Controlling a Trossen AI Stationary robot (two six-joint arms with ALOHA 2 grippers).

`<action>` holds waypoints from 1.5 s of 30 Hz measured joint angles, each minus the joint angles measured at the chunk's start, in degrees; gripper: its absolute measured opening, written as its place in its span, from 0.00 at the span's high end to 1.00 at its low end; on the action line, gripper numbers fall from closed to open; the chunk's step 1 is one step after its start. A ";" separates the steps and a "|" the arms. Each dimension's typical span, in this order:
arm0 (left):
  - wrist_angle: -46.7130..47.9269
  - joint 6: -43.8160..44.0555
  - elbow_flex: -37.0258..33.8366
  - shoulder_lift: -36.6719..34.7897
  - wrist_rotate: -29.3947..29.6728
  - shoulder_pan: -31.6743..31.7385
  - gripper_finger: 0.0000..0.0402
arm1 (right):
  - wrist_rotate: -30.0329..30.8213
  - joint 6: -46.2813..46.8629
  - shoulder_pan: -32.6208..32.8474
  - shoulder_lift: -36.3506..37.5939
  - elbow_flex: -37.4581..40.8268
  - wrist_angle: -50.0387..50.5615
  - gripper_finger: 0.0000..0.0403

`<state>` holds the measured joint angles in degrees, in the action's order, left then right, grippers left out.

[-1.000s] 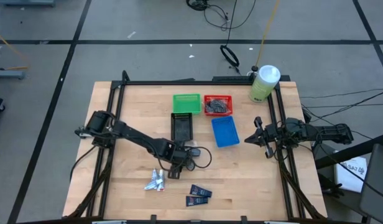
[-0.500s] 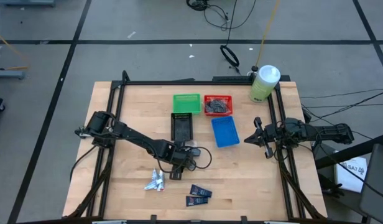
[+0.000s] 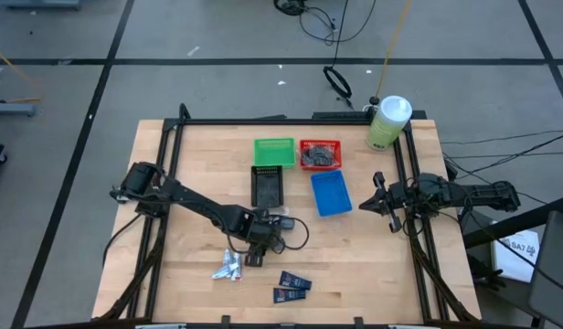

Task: Pick & Place Travel size toiletries
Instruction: Put the bottom gray deodorant into the green bin

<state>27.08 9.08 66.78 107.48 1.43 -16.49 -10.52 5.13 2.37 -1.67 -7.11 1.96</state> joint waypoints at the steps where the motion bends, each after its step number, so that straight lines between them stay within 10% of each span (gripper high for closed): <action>1: -0.18 0.00 0.06 -0.91 0.05 0.01 0.51 | -0.02 0.00 0.00 0.00 0.00 0.04 0.99; 23: -3.44 -9.82 0.18 -25.09 17.70 -0.93 0.50 | -0.02 -0.01 0.00 -0.01 0.02 -0.24 0.99; 45: -32.94 -16.34 -15.09 -26.69 -3.64 19.51 0.51 | -0.02 0.15 0.00 -0.02 0.02 -0.42 0.99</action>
<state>-5.86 -7.26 51.69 80.79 -2.21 3.02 -10.55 5.28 2.37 -1.69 -7.09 1.54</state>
